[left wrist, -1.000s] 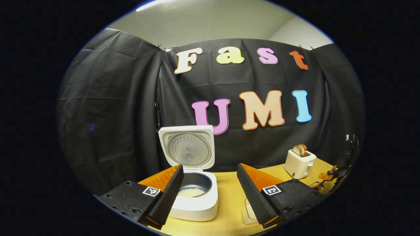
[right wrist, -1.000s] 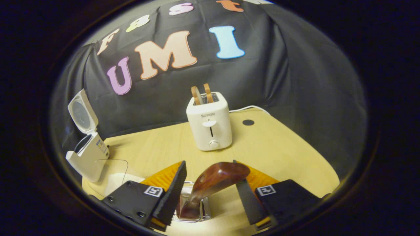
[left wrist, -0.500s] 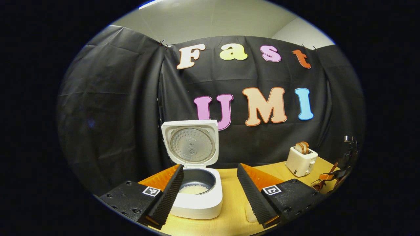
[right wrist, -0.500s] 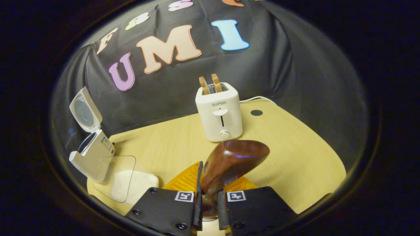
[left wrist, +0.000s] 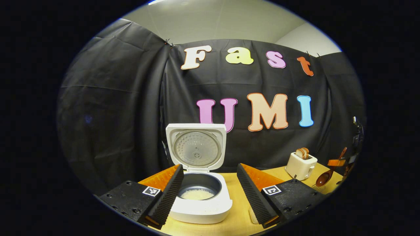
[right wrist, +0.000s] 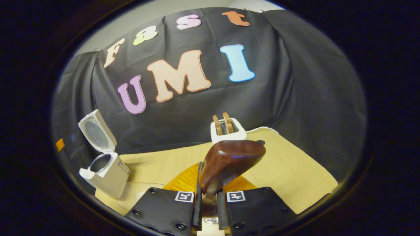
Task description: Close the left gripper, press the button to open the rice cooker; take a wooden spoon from the chopstick holder with the right hand, scoop a spoonful of rice and pour it into the rice cooker, then put the wooden spoon back into the chopstick holder.
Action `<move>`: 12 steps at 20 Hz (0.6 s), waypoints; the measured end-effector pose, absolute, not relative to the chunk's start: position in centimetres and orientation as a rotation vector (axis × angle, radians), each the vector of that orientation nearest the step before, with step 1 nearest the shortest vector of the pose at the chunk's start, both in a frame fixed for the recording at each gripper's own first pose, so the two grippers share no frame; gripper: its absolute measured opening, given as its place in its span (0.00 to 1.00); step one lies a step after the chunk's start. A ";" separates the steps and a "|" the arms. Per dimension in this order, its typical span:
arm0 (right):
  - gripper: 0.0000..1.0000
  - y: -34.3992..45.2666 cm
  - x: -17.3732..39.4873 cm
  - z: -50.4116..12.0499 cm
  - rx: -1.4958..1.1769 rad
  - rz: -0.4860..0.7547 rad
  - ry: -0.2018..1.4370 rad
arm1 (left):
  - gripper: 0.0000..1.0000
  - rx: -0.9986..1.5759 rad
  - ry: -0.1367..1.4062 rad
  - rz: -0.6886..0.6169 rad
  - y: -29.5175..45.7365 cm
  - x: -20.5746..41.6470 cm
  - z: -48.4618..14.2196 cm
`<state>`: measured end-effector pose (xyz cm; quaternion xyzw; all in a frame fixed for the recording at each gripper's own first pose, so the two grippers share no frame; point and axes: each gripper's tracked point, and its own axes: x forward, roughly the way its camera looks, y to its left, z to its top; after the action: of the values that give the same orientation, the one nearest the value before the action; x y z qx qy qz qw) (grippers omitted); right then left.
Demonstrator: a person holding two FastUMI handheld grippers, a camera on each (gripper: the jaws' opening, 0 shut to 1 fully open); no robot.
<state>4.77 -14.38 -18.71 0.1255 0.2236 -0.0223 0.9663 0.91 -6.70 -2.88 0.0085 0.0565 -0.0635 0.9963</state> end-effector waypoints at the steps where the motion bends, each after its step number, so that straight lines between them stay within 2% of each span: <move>1: 0.22 -13.0 4.8 -18.0 0.273 -0.026 0.446 | 0.96 0.013 0.115 -0.131 -6.4 1.1 -3.0; 9: 0.22 -1.8 4.2 -19.5 0.231 0.144 0.464 | 0.96 0.029 0.116 -0.134 -2.1 1.2 -3.2; 12: 0.21 0.4 4.2 -22.1 0.160 0.158 0.489 | 0.96 0.054 0.117 -0.119 0.0 1.0 -3.5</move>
<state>4.21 0.36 -22.05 0.0790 0.2418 0.0781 0.9639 1.00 0.03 -3.50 0.0269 0.0585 -0.0596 0.9961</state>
